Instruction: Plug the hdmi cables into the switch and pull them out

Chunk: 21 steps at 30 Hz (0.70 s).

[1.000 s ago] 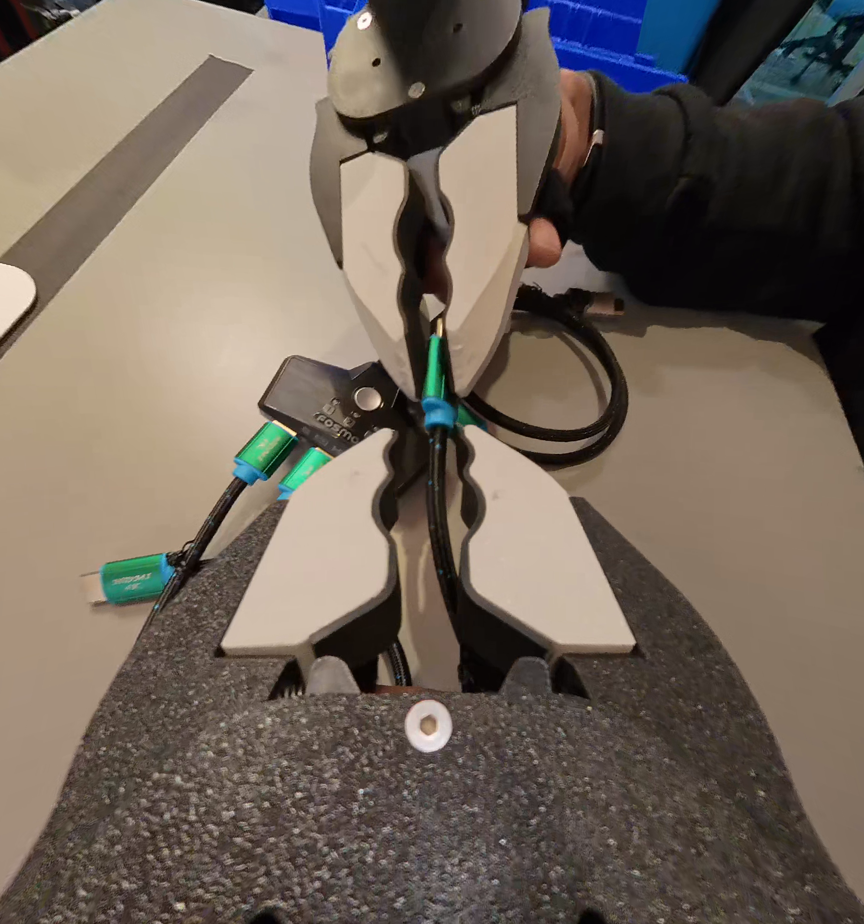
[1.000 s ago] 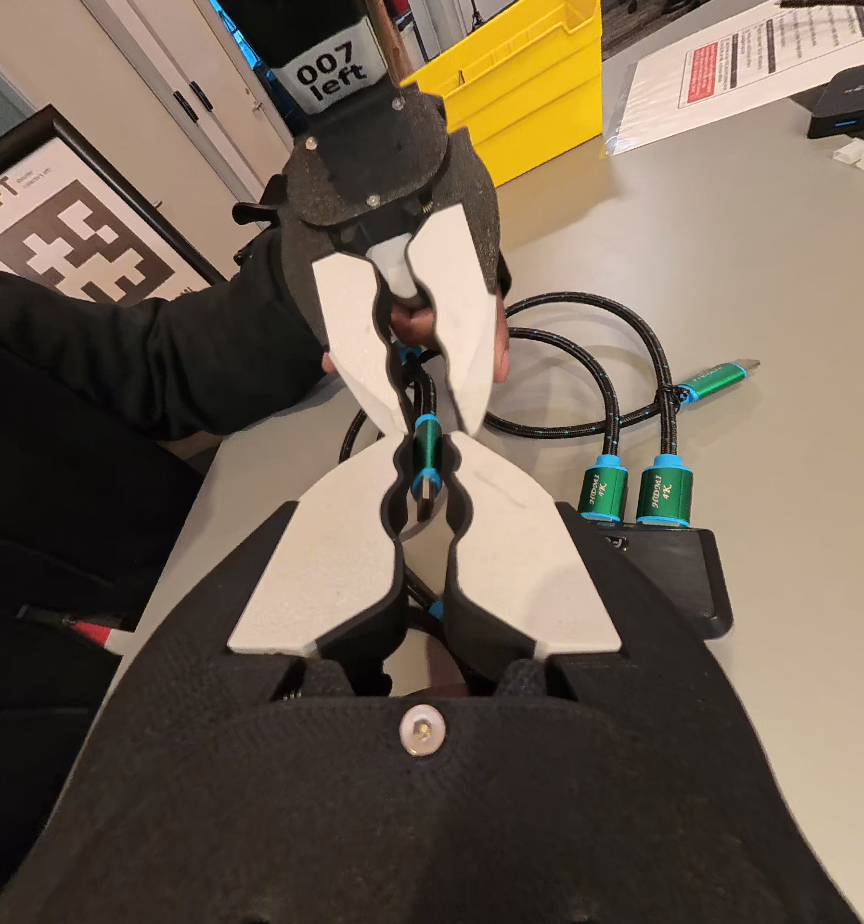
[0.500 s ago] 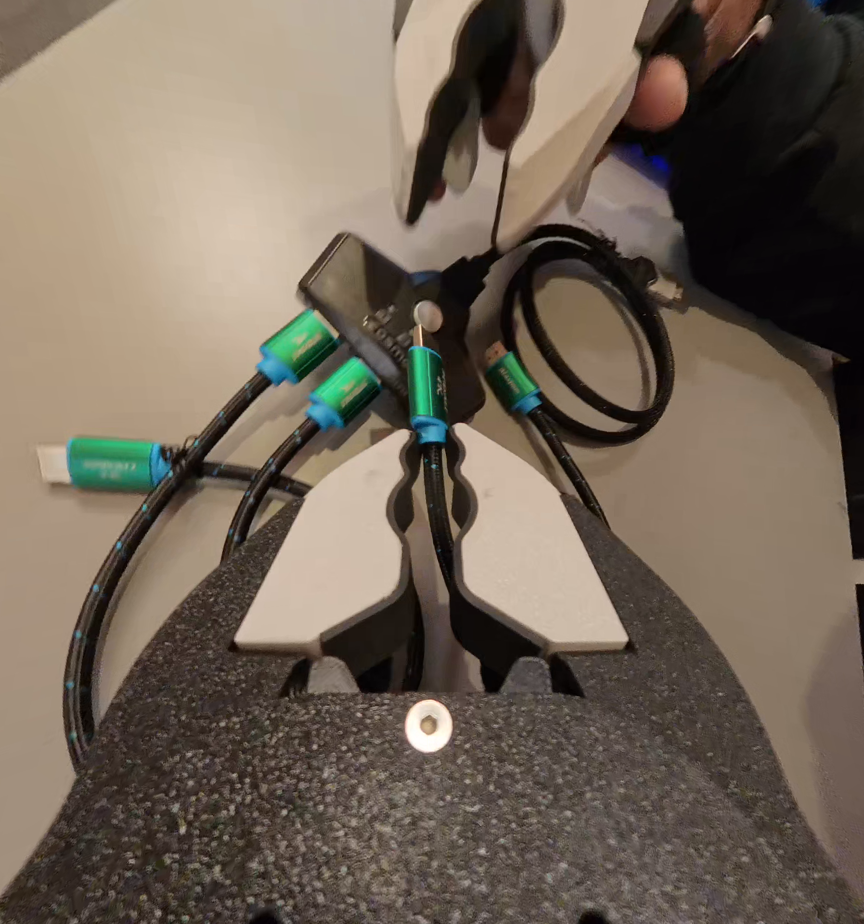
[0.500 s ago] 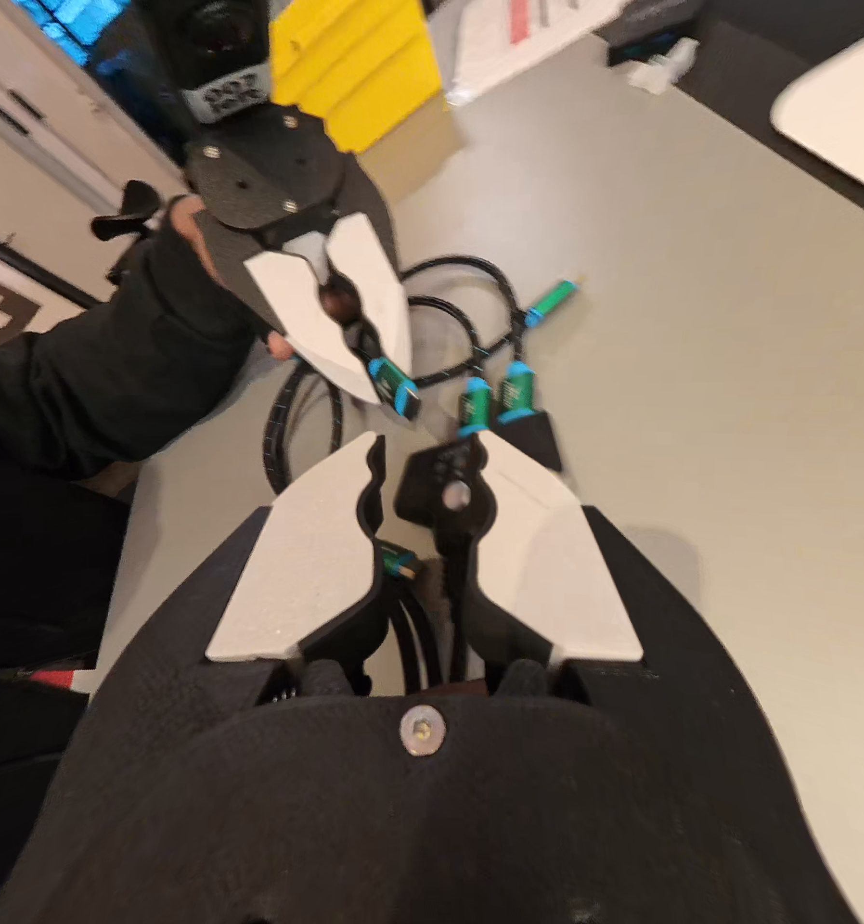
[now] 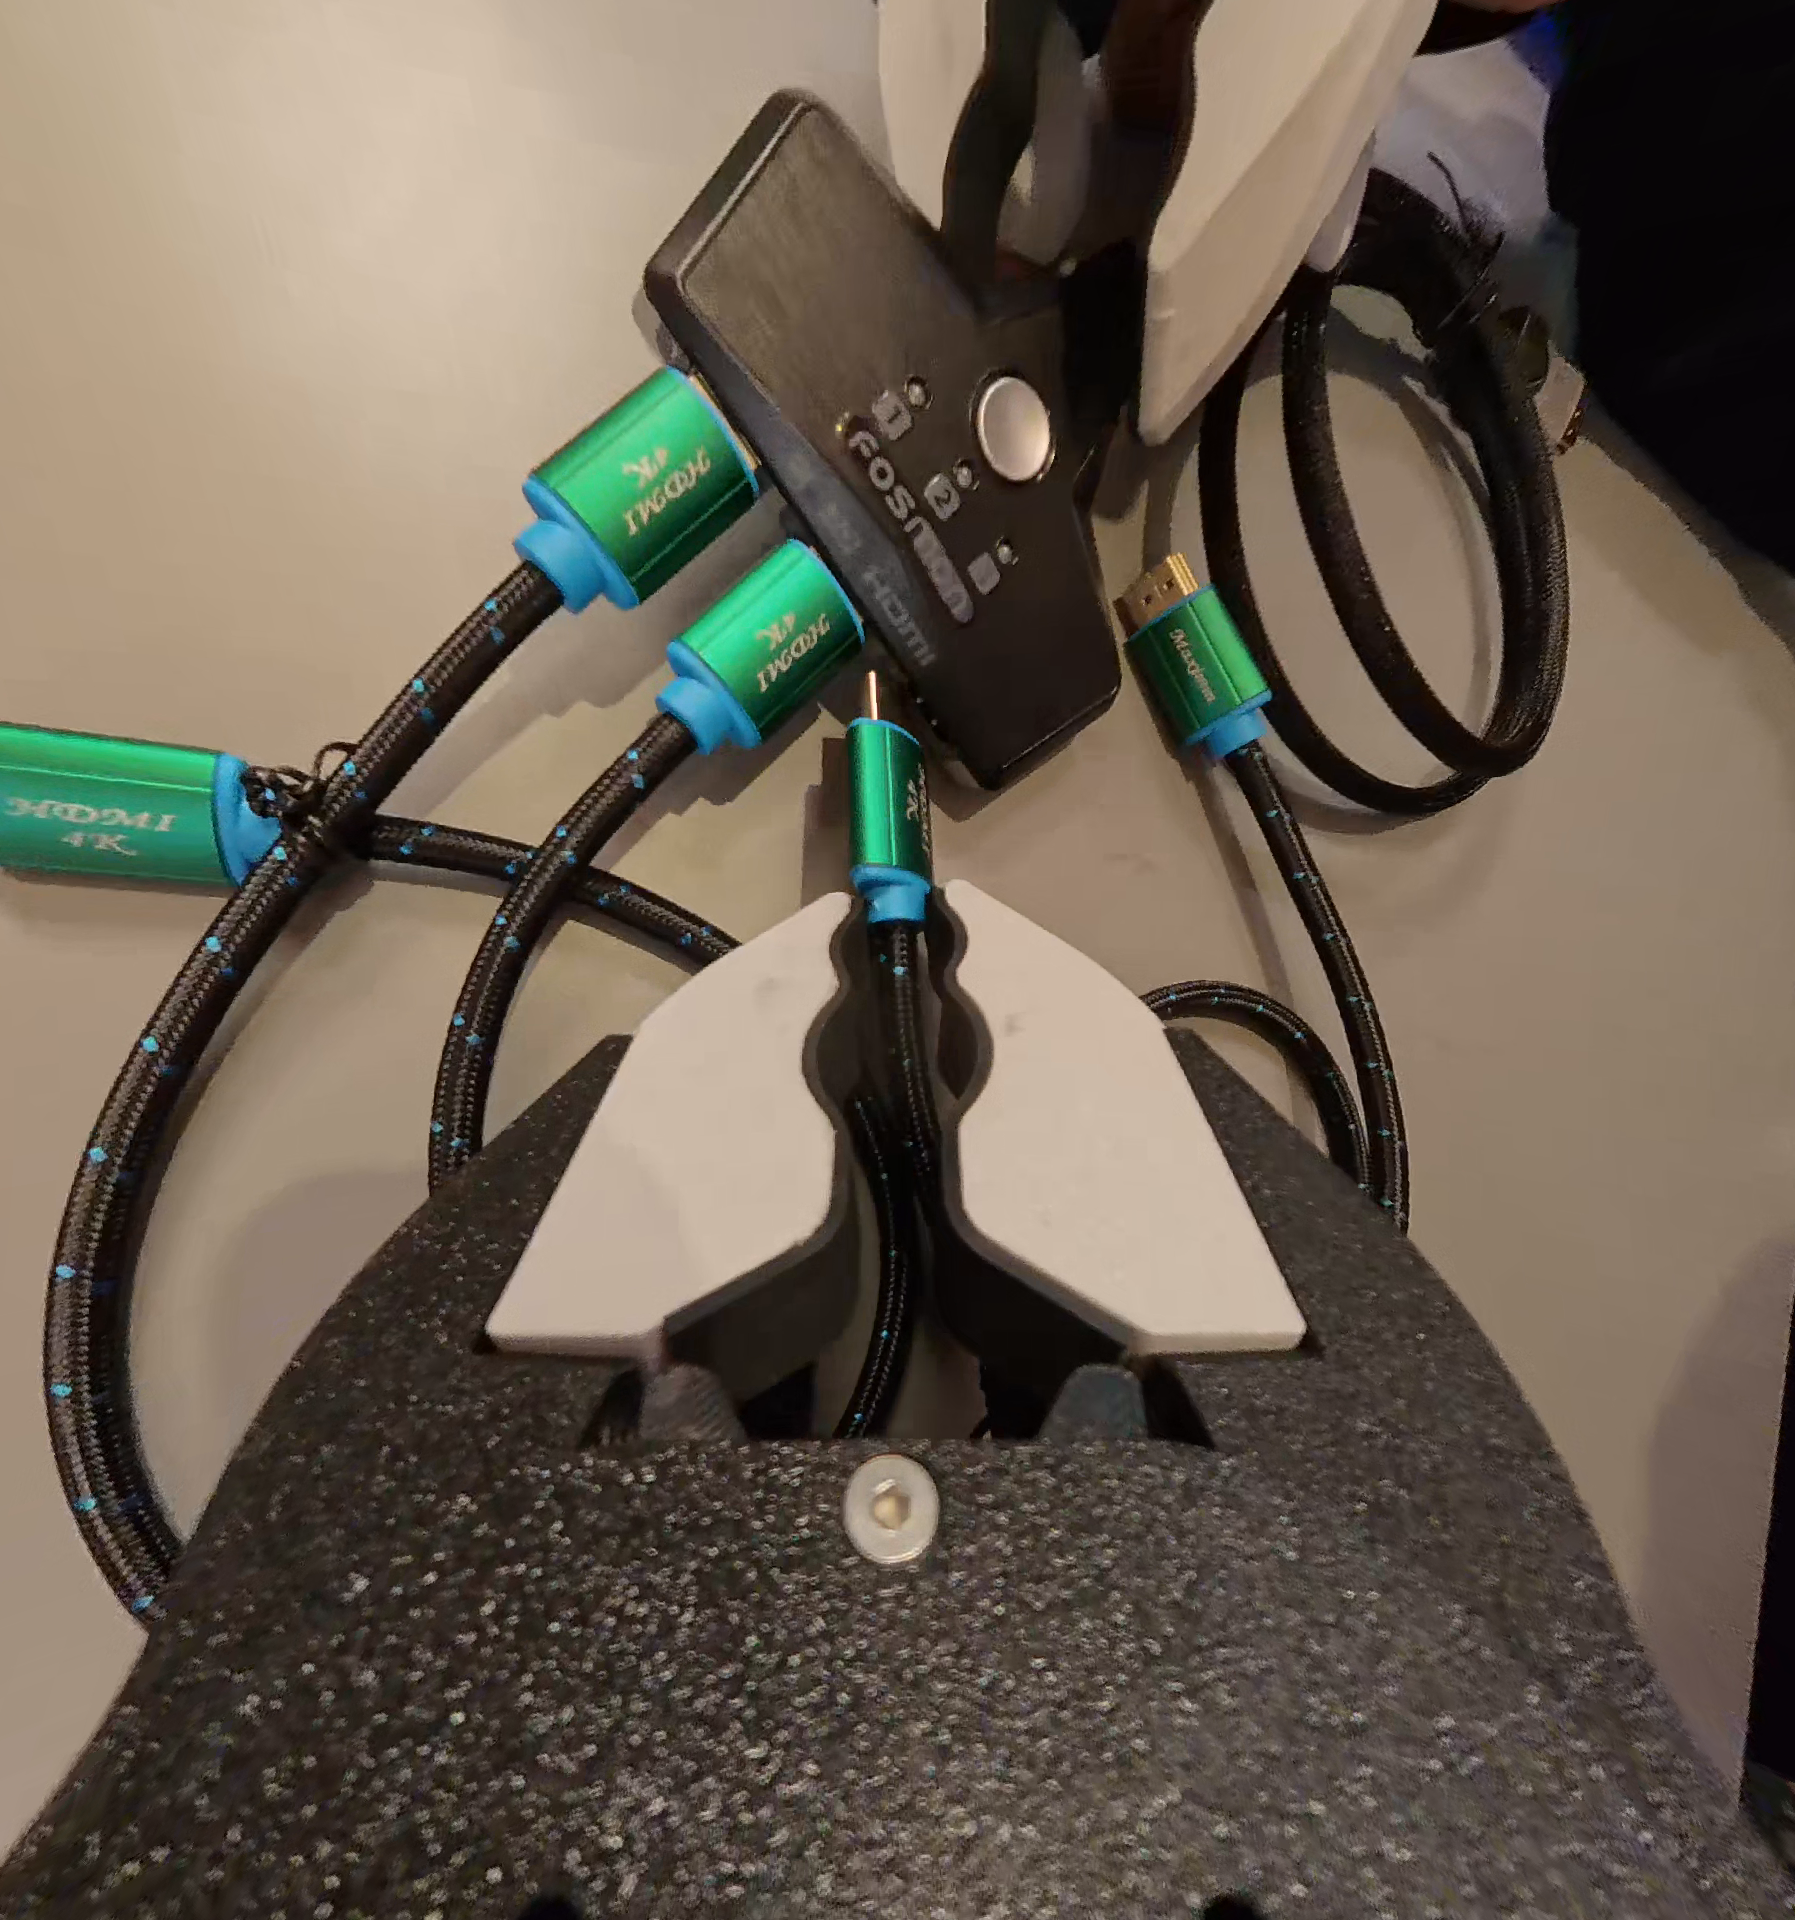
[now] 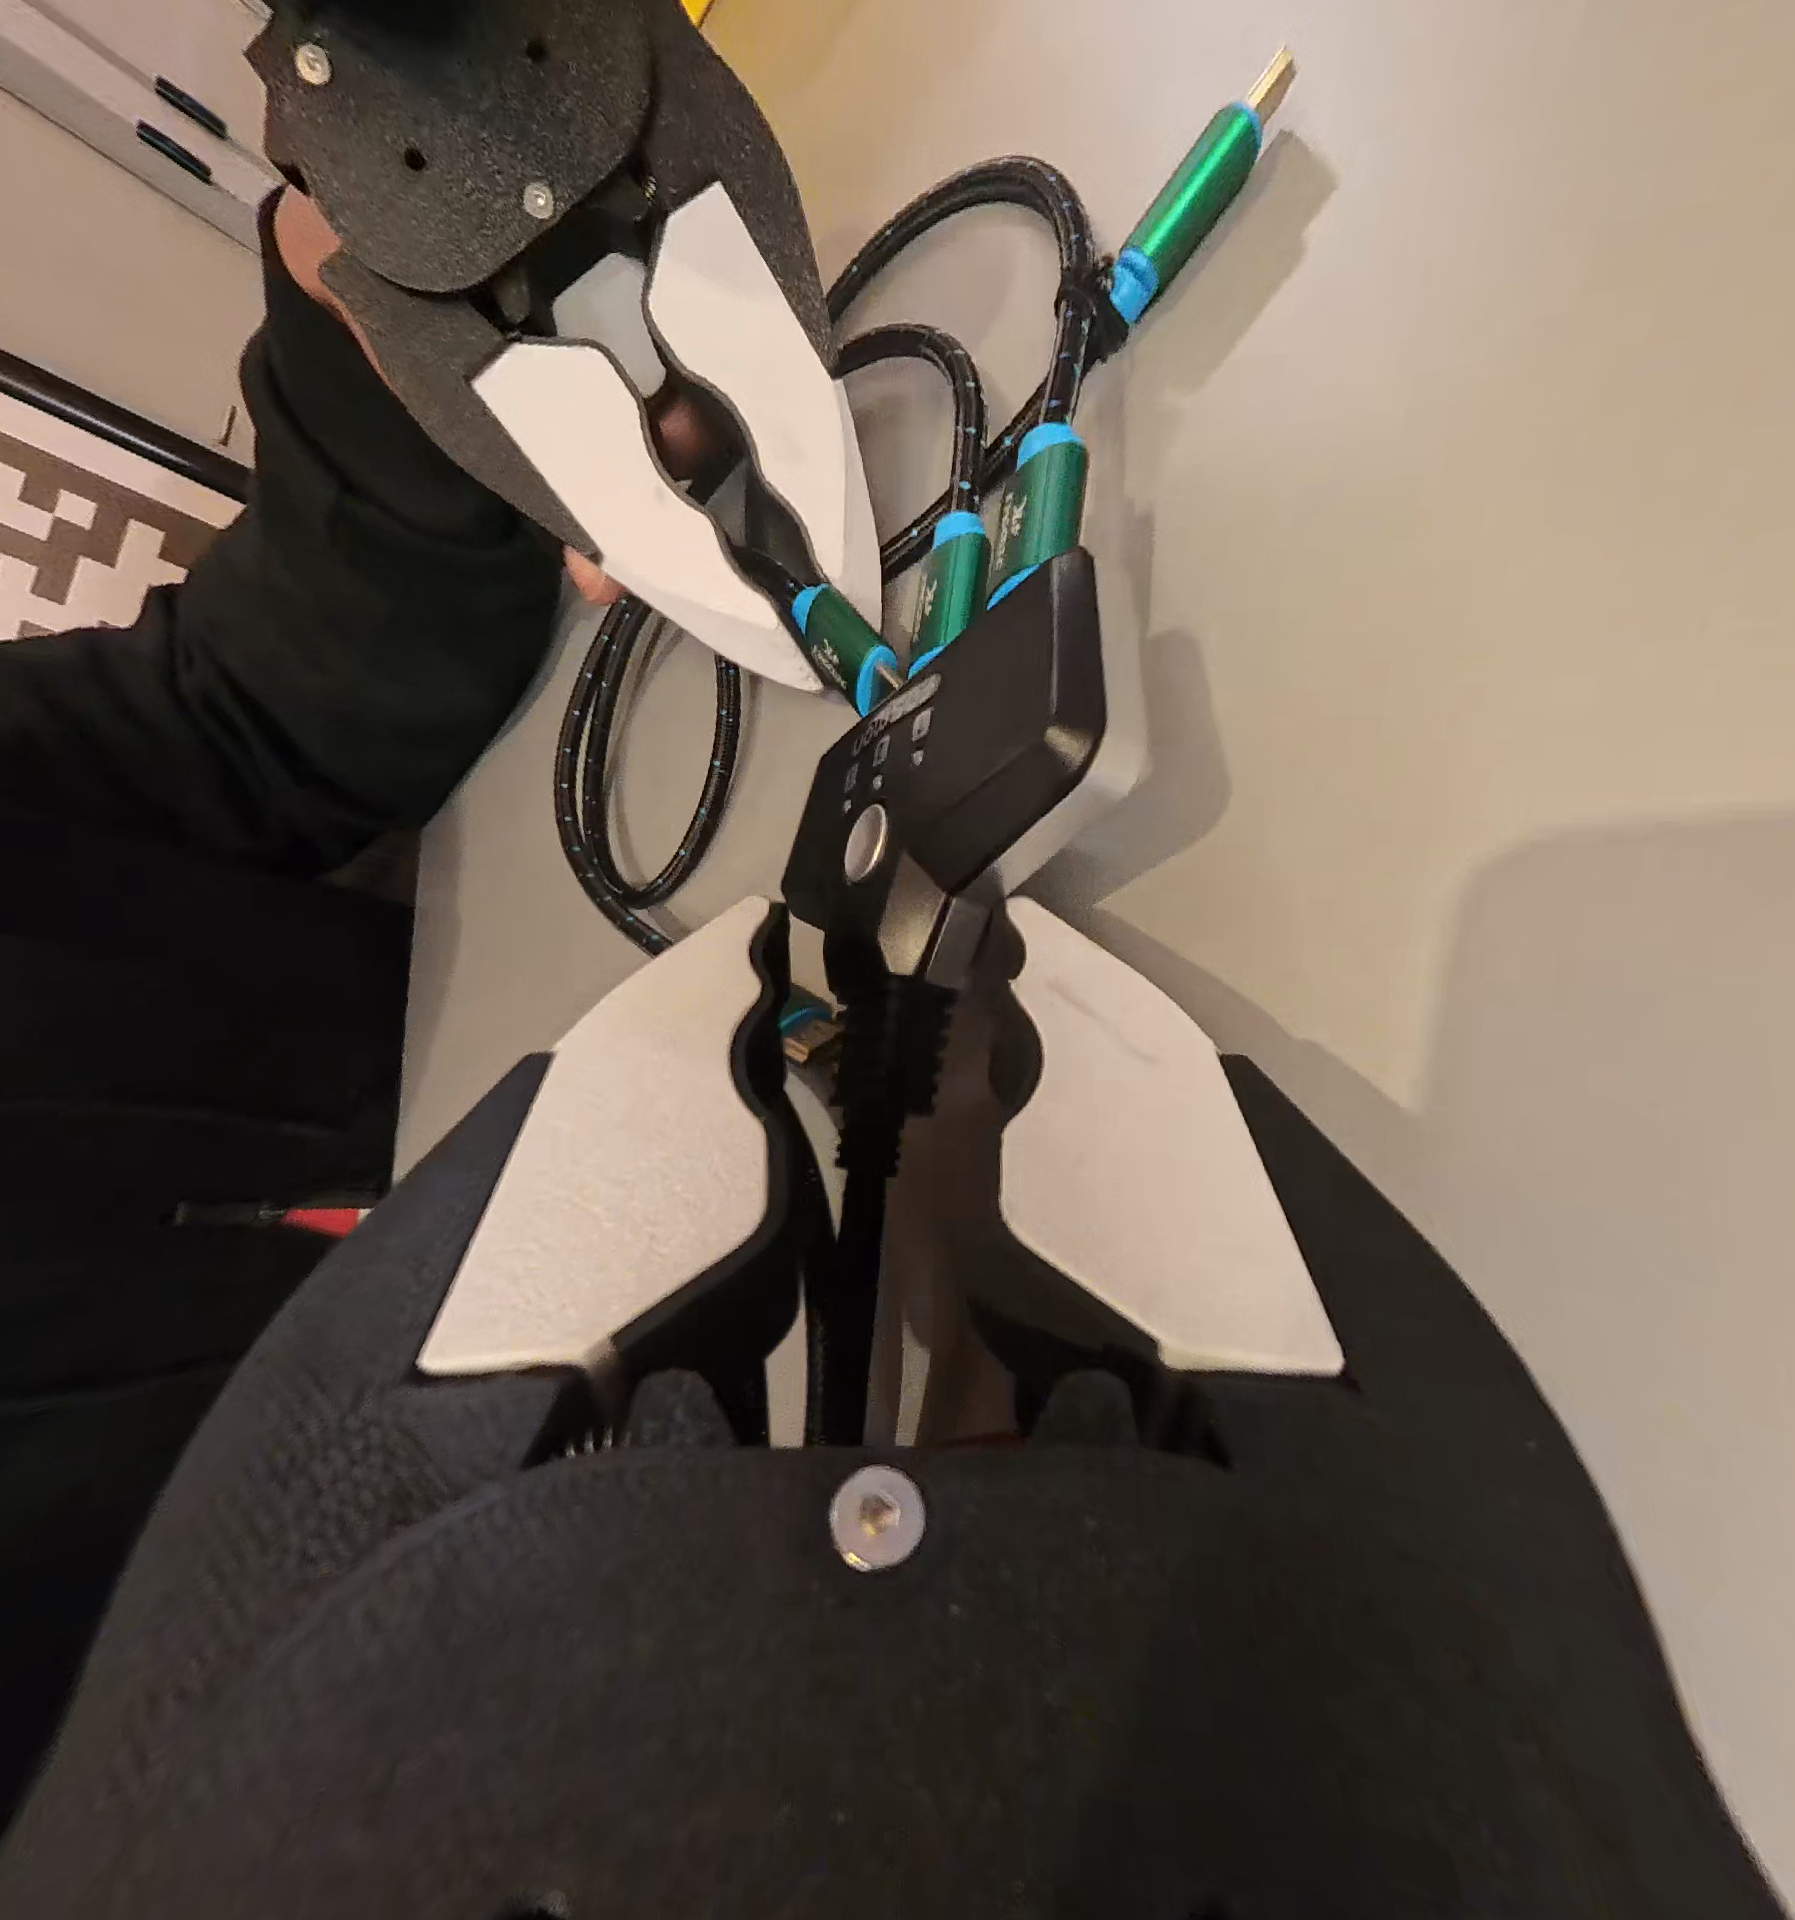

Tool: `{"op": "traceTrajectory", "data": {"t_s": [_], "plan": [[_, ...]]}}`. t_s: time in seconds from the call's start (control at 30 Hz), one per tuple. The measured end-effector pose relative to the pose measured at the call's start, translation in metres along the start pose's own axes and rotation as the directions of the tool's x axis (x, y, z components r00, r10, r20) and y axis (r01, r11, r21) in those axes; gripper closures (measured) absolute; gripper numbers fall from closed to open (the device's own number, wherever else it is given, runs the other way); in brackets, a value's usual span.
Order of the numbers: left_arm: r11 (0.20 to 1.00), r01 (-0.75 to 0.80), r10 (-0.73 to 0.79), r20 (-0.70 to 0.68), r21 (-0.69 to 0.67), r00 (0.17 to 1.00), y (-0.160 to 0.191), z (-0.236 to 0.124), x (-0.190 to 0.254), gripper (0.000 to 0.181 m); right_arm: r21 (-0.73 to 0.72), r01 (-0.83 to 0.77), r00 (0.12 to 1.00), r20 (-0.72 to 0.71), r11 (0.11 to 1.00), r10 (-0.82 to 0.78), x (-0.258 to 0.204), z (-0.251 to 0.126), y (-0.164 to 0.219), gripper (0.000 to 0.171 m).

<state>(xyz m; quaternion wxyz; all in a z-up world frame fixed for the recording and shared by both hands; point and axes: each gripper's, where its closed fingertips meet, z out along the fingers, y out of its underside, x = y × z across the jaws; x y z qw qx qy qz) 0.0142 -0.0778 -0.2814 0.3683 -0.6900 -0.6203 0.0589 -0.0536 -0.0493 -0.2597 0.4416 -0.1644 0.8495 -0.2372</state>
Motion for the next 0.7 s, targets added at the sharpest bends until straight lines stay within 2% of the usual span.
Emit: {"op": "traceTrajectory", "data": {"t_s": [0.2, 0.33, 0.47, 0.6, 0.7], "plan": [[1.0, 0.005, -0.005, -0.031, 0.016, 1.0, 0.003, -0.004, 0.0, 0.171, -0.005, 0.002, 0.999, 0.041, 1.0, -0.002, 0.0, 0.005, -0.004, 0.144], [1.0, -0.009, 0.009, -0.05, 0.002, 0.999, 0.008, -0.007, 0.002, 0.171, -0.018, 0.057, 0.996, 0.064, 0.998, -0.056, -0.004, 0.009, -0.004, 0.145], [1.0, -0.014, 0.012, -0.08, -0.026, 0.997, 0.013, -0.012, 0.008, 0.171, 0.014, 0.199, 0.979, 0.034, 0.98, -0.199, -0.008, 0.008, -0.015, 0.146], [0.997, -0.055, 0.051, -0.096, -0.045, 0.994, 0.013, -0.017, 0.019, 0.171, 0.043, 0.402, 0.915, 0.016, 0.915, -0.403, -0.027, 0.004, -0.023, 0.147], [0.994, -0.094, 0.09, -0.085, -0.052, 0.992, 0.012, -0.018, 0.024, 0.171, 0.056, 0.458, 0.888, 0.02, 0.887, -0.459, -0.035, 0.001, -0.024, 0.147]]}}
